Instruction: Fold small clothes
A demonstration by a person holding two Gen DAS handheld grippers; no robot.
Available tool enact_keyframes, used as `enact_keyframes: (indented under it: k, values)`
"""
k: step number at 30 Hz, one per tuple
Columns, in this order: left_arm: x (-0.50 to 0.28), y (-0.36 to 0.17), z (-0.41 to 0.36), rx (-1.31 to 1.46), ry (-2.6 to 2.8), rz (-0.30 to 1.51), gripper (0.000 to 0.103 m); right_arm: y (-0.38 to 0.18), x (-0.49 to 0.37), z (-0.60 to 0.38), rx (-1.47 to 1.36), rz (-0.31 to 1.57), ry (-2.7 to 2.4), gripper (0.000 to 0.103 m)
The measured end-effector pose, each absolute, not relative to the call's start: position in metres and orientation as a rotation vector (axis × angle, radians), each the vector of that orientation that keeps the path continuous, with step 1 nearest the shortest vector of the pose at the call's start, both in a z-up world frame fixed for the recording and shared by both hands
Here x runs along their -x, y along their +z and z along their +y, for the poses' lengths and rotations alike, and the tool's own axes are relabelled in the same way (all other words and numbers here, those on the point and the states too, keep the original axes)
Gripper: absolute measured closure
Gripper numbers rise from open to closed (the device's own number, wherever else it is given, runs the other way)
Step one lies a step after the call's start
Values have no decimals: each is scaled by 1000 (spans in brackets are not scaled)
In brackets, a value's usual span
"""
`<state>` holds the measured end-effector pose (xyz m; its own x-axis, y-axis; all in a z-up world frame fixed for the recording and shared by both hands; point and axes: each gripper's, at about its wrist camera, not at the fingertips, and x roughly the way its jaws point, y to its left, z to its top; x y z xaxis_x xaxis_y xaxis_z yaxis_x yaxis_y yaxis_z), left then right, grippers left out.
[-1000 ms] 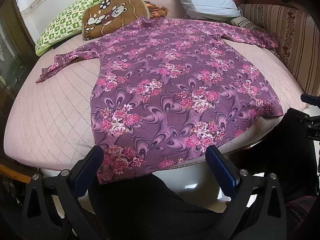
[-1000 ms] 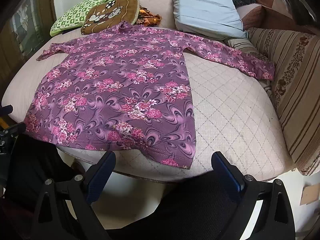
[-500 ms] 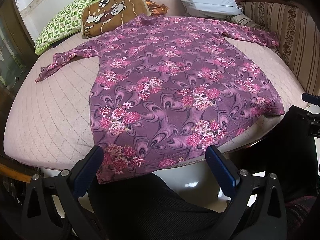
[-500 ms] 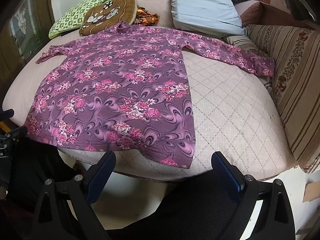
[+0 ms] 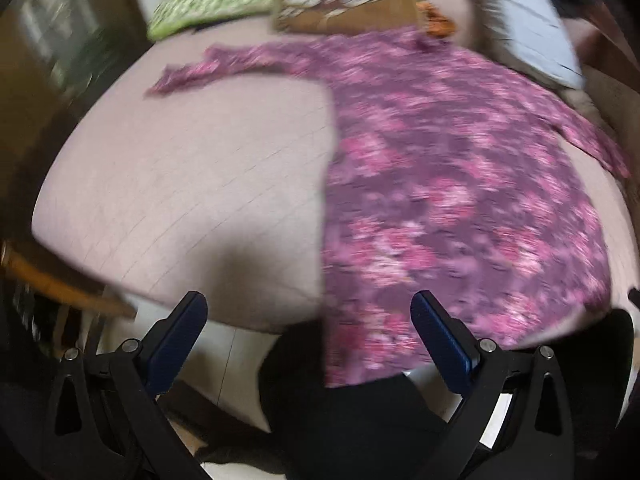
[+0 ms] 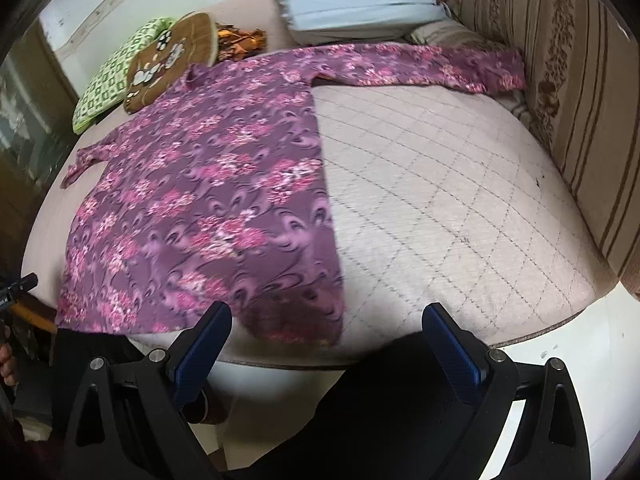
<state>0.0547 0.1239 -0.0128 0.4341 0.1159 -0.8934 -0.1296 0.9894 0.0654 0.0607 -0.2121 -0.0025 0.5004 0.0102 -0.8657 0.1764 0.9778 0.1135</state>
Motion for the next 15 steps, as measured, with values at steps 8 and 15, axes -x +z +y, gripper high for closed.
enact_keyframes:
  k: [8, 15]
  values:
    - [-63, -63, 116, 65, 50, 1299, 0, -38, -93, -213, -174, 1150, -49, 16]
    - [-72, -68, 103, 130, -30, 1319, 46, -45, -96, -196, -167, 1191, 111, 97]
